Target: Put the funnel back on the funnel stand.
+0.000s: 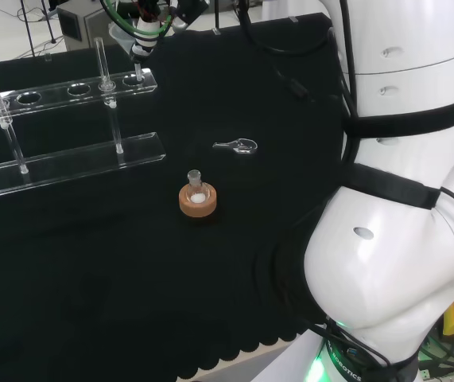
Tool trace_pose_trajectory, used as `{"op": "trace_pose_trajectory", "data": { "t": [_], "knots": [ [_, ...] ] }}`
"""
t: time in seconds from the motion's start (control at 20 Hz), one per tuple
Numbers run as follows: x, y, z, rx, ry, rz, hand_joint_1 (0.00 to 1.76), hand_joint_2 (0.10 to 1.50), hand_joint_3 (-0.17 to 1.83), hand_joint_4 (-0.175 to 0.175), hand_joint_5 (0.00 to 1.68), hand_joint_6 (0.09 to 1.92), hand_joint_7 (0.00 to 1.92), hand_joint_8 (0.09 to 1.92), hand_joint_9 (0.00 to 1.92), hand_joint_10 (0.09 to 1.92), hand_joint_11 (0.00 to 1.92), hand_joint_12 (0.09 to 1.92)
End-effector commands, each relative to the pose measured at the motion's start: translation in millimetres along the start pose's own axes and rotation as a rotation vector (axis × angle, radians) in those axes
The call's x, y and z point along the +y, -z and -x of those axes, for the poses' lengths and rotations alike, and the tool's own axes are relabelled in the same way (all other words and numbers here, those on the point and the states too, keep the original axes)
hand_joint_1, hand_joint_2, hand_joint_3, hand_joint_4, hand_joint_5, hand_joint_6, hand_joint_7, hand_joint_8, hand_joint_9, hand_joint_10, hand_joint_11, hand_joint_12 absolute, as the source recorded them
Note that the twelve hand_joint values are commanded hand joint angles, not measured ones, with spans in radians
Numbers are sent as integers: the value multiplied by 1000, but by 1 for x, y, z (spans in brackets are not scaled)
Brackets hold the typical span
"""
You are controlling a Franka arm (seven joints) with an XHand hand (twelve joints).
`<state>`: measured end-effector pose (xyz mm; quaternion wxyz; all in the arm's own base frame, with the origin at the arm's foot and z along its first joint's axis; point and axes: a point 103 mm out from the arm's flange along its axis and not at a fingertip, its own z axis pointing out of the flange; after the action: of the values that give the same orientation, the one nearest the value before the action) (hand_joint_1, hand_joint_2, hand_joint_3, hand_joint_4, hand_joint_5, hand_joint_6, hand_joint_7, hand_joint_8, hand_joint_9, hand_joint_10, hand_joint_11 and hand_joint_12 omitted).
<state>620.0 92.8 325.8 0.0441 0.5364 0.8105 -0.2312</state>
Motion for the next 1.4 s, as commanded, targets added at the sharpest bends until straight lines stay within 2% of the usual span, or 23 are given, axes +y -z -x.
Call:
{"op": "trace_pose_trajectory", "data": {
  "t": [0.05, 0.8, 1.15, 1.25, 1.4],
  "knots": [
    [4, -3, -2, -9, -5, 1, 788, 657, 583, -16, 631, 840, 725, 700, 1065, 492, 583, 1251],
    [27, -28, -8, -14, -9, -18, 791, 656, 589, -17, 629, 850, 714, 698, 1050, 492, 587, 1250],
    [30, -40, -12, -7, -5, -49, 788, 656, 587, -43, 516, 837, 619, 716, 981, 507, 567, 1249],
    [29, -41, -12, 5, -4, -65, 782, 655, 586, -52, 429, 756, 534, 734, 912, 528, 541, 1263],
    [25, -44, -11, 29, -6, -94, 750, 648, 581, -60, 321, 501, 337, 752, 705, 597, 434, 1311]
  ]
}}
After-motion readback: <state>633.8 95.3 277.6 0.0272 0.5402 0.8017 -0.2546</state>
